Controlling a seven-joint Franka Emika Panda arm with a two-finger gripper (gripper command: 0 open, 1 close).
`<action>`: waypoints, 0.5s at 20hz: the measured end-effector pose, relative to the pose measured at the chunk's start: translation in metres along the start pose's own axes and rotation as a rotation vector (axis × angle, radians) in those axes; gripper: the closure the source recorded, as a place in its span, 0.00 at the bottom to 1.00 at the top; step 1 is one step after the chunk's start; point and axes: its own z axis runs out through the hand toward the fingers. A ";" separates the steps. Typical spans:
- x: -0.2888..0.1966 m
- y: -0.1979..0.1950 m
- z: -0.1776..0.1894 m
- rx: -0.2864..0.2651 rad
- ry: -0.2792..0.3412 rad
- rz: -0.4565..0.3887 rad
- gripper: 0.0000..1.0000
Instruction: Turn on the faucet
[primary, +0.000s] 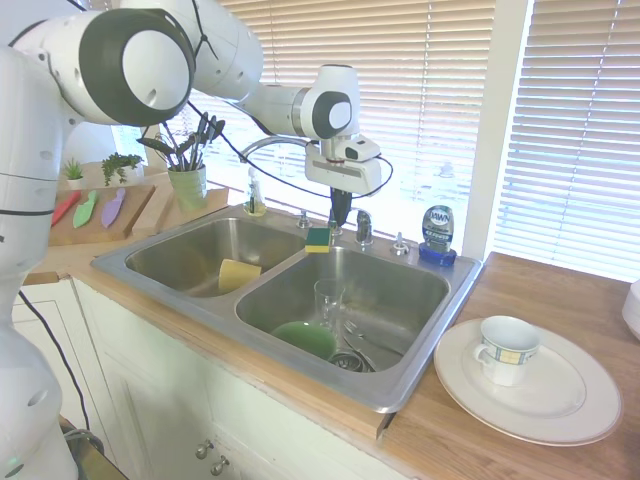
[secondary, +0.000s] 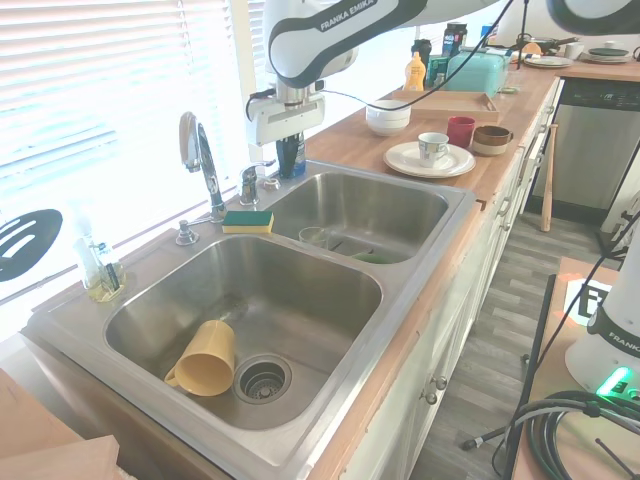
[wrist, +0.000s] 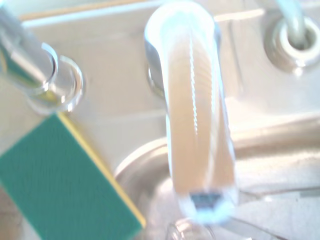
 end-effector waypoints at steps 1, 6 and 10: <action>0.002 -0.004 0.002 -0.003 -0.002 -0.001 1.00; 0.006 -0.013 0.009 -0.013 -0.004 -0.004 1.00; 0.009 -0.019 0.002 0.028 0.056 -0.016 1.00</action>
